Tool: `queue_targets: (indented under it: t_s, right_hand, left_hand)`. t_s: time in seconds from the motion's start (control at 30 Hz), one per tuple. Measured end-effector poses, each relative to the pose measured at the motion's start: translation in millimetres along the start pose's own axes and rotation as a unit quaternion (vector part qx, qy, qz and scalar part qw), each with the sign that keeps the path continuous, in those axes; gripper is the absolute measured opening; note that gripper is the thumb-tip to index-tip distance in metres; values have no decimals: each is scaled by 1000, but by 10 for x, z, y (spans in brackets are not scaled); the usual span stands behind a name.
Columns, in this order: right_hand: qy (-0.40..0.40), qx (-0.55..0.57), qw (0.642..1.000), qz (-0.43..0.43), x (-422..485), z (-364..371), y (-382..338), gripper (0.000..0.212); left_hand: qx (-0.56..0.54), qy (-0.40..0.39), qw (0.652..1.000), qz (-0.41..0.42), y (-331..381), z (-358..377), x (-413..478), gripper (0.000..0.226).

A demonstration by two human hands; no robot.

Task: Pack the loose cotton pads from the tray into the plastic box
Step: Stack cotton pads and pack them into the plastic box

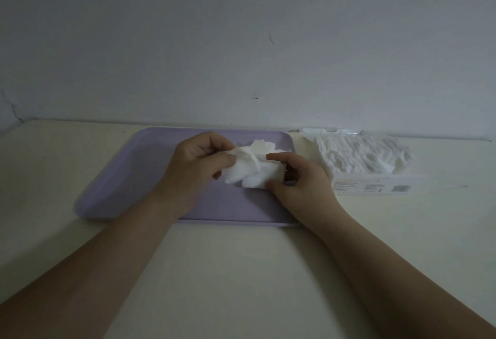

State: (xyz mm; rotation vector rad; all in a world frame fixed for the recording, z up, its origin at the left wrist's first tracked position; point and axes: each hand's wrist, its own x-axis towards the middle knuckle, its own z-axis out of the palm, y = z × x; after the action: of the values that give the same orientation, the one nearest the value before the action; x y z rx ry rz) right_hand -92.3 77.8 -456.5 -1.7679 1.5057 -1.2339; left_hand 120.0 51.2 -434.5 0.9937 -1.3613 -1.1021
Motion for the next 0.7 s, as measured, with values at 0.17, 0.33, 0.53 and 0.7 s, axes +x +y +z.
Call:
queue_targets:
  t_s: [0.17, 0.33, 0.53, 0.7]
  right_hand:
    - [-8, 34, 999, -11, -20, -8, -5, 42]
    - [-1, 68, 998, -13, -16, 4, -17, 39]
    - [8, 83, 996, -22, -17, 25, -7, 47]
    - [13, 108, 994, -10, -21, 46, -3, 43]
  left_hand:
    - [109, -99, 989, 31, -88, 78, -65, 21]
    - [139, -78, 986, 43, -141, 53, -16, 21]
    - [166, -61, 983, 42, -118, 103, -21, 26]
    - [200, -49, 978, 23, -115, 107, -26, 21]
